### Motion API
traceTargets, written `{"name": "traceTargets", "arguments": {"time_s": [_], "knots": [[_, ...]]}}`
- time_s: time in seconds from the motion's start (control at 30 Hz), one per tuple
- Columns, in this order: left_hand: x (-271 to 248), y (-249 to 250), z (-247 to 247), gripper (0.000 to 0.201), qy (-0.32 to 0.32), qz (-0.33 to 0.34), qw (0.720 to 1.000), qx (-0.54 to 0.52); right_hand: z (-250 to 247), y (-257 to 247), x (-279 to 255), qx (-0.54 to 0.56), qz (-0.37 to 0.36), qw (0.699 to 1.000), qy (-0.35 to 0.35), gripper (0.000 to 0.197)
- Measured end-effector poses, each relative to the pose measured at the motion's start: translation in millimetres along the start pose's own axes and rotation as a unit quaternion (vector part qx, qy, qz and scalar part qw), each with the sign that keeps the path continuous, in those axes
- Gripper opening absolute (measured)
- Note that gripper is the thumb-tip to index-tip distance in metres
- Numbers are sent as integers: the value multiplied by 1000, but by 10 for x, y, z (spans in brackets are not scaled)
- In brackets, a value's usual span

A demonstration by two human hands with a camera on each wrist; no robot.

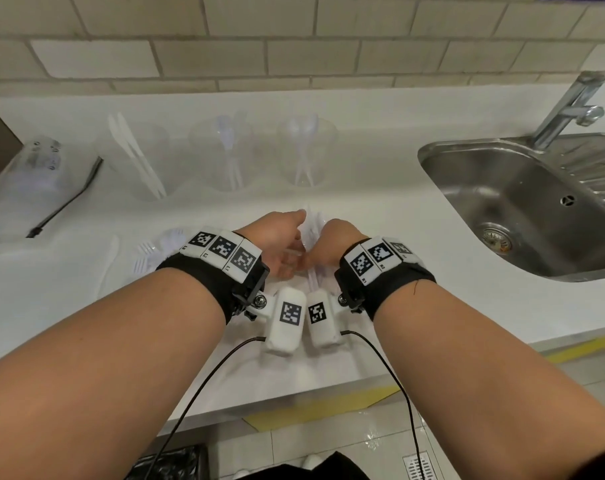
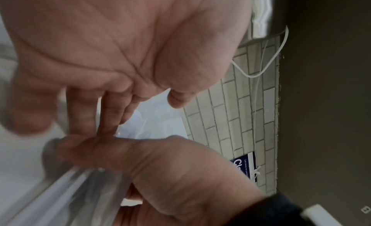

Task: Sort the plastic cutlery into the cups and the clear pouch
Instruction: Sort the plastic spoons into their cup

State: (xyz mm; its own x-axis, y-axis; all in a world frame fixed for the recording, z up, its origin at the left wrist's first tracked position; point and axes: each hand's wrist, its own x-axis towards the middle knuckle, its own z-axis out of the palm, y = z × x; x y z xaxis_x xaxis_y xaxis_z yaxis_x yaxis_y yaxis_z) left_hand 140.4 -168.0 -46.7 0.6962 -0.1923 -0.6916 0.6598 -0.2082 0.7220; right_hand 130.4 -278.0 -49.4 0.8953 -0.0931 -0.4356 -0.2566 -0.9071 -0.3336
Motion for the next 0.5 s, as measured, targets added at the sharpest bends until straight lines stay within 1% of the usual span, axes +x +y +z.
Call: {"name": "traceTargets", "arguments": {"time_s": [0.07,0.17,0.23,0.4,0.5], "knots": [[63,-17,12,49,11,14,999,43,32,-33,37,-54,7,999,1,49],[114,-30,31,60,-33,7,998,48,27,-54,100,-103,5,995,-12,43],[138,-30,36,63,-54,9,997,48,12,-52,142,-133,-5,991,-11,37],[143,-11,0,68,-77,9,996,51,28,-77,197,-176,-10,984,-19,30],[136,-17,-46,67,-82,14,996,31,71,-109,261,-190,-5,982,-20,33]]}}
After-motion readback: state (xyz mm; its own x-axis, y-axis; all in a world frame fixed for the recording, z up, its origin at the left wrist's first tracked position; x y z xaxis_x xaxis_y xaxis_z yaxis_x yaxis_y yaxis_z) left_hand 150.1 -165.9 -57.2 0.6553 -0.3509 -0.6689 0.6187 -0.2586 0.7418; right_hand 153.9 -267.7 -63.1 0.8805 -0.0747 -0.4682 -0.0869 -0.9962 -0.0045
